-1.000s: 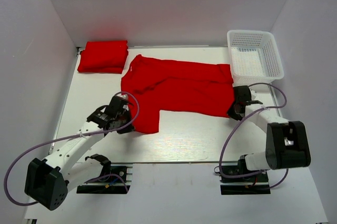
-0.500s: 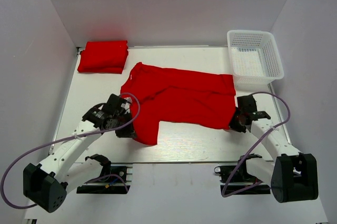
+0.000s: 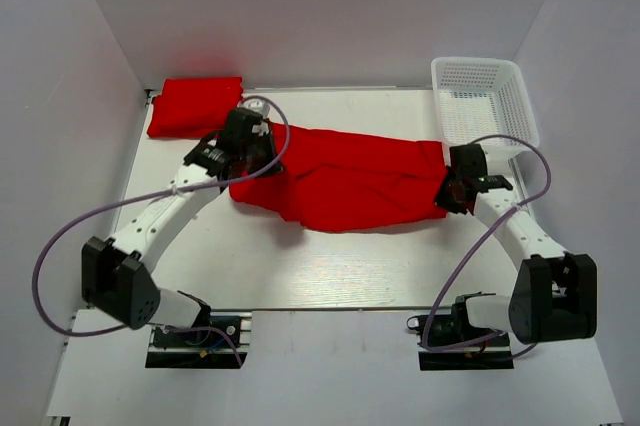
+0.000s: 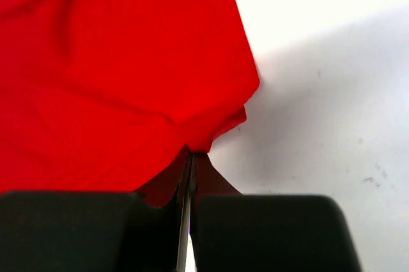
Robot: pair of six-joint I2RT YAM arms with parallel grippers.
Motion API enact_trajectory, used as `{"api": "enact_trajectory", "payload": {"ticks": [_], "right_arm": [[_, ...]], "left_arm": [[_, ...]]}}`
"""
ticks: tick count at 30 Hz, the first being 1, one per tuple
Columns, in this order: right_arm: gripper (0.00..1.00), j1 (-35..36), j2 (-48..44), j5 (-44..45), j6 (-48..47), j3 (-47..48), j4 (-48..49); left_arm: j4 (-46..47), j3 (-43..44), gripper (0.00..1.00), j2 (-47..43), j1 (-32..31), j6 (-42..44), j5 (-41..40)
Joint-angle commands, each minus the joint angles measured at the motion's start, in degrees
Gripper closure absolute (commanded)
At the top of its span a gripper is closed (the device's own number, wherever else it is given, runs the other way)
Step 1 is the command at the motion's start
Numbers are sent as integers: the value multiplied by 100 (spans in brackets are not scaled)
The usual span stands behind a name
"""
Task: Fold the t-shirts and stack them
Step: Fold the other side of the tshirt into a rectangle
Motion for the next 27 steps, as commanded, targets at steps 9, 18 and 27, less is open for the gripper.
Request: {"api": "enact_trajectory", "payload": {"ticks": [9, 18, 27], "right_arm": [[100, -30, 1108, 991, -269, 1634, -77], [100, -30, 1759, 1536, -542, 2444, -148], [100, -47, 2470, 1650, -621, 3041, -271]], "left_arm": [[594, 2242, 100, 1893, 582, 310, -1109], [1645, 2657, 100, 2554, 968, 1064, -539], [1702, 3473, 100, 3519, 1188, 1575, -135]]}}
